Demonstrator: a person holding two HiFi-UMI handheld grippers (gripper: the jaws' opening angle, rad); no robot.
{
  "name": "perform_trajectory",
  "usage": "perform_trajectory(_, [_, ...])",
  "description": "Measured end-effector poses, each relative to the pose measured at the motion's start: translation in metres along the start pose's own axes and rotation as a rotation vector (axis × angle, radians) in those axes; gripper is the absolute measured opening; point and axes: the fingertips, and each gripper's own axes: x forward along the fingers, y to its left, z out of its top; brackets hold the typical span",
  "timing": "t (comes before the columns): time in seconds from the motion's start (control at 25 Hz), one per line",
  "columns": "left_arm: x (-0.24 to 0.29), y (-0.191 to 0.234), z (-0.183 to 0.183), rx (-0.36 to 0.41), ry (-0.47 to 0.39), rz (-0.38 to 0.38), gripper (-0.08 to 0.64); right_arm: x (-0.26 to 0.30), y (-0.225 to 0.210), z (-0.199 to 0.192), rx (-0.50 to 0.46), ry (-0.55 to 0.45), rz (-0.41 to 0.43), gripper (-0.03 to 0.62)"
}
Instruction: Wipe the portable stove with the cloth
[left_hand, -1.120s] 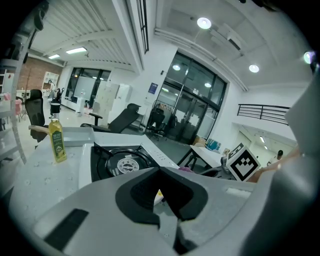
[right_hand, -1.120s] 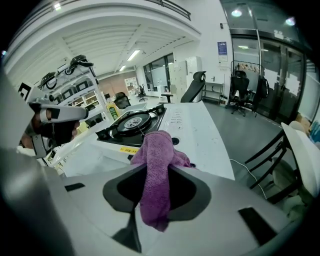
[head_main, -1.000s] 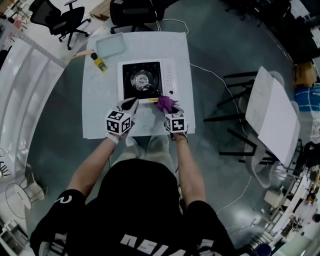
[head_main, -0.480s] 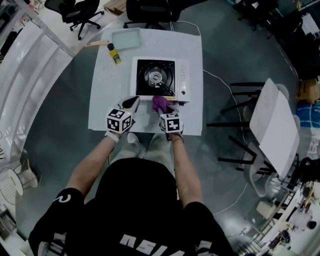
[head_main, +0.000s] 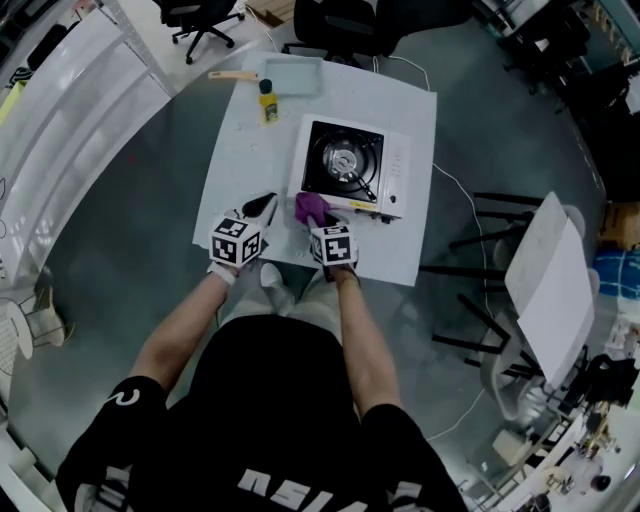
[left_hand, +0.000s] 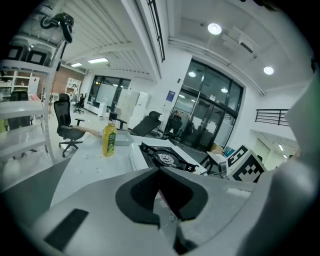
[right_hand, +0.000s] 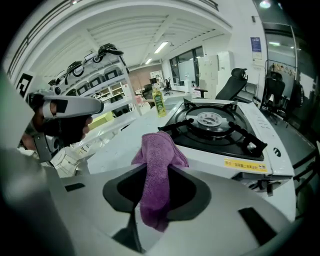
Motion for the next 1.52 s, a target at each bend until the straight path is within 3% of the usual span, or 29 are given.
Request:
perform_trajectory(0.84, [-0.04,0.058,0.001,-0.05,-0.043,0.097,-0.002,0.038,0.07,0.039,-0.058,-0.003,0.096,0.106])
perform_trajectory(1.52, [-0.006,0.093,0.032,-0.061,-0.041,0.088,-0.002,0.075,0.052,0.117,0.038,-0.056,0.066,0.107])
